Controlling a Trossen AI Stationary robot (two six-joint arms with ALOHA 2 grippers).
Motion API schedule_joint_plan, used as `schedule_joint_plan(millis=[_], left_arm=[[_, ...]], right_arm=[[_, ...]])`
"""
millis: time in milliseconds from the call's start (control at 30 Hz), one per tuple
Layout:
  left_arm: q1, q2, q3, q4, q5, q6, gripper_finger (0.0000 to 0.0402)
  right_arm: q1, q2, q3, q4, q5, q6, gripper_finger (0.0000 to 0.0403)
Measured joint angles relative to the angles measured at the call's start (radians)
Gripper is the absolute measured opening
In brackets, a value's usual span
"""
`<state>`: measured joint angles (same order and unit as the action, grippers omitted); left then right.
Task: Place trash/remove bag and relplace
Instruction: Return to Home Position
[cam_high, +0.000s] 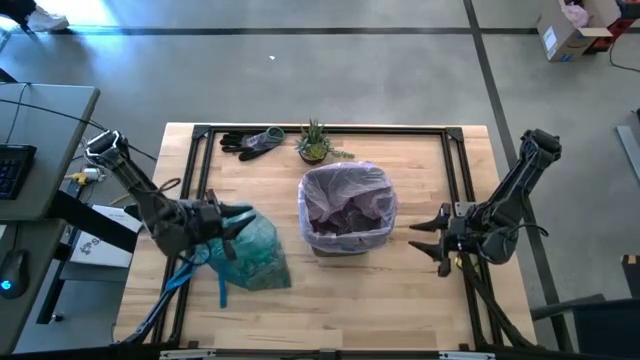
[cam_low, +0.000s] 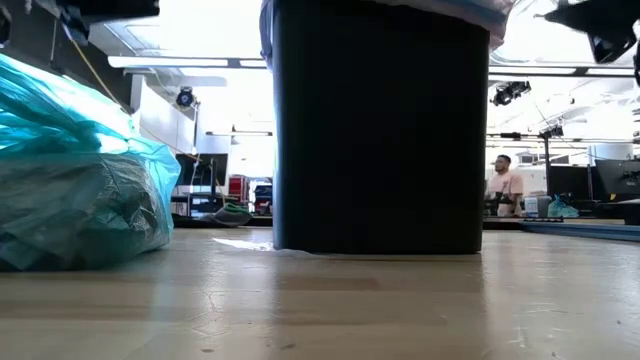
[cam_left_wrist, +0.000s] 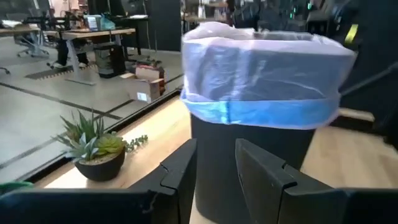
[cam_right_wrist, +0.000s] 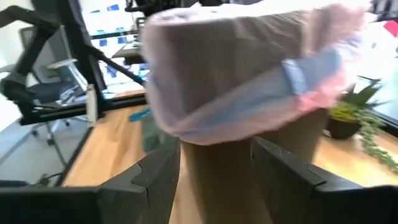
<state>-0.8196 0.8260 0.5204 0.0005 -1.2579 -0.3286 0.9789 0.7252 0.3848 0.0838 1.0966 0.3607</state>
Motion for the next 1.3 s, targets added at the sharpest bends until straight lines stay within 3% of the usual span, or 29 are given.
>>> schedule_joint_plan(millis=[133, 267, 433, 567, 700, 867, 1167, 1300], left_arm=[[0.022, -0.120, -0.150, 0.222, 0.028, 0.109, 0.0089], [0.063, -0.220, -0.305, 0.507, 0.123, 0.236, 0.0075], [0.131, -0.285, -0.435, 0.724, 0.221, 0.316, 0.0065], [0.187, -0.303, -0.483, 0.739, 0.279, 0.310, 0.0065], [0.248, -0.306, -0.509, 0.714, 0.337, 0.264, 0.0065], [0.338, -0.306, -0.509, 0.665, 0.403, 0.256, 0.0065], [0.543, -0.310, -0.509, 0.569, 0.548, 0.302, 0.0065], [0.654, -0.310, -0.509, 0.568, 0.617, 0.335, 0.0065]], right_arm=[[-0.040, -0.091, -0.051, -0.012, -0.008, -0.004, 0.0180], [-0.081, -0.220, -0.137, 0.003, -0.022, -0.021, 0.0170], [-0.144, -0.418, -0.270, 0.128, -0.058, -0.117, 0.0165], [-0.202, -0.576, -0.374, 0.266, -0.110, -0.270, 0.0165], [-0.277, -0.715, -0.375, 0.193, -0.172, -0.328, 0.0165], [-0.378, -0.721, -0.375, 0.189, -0.221, -0.384, 0.0165], [-0.552, -0.721, -0.375, 0.093, -0.298, -0.300, 0.0165], [-0.626, -0.722, -0.375, 0.093, -0.299, -0.337, 0.0165]])
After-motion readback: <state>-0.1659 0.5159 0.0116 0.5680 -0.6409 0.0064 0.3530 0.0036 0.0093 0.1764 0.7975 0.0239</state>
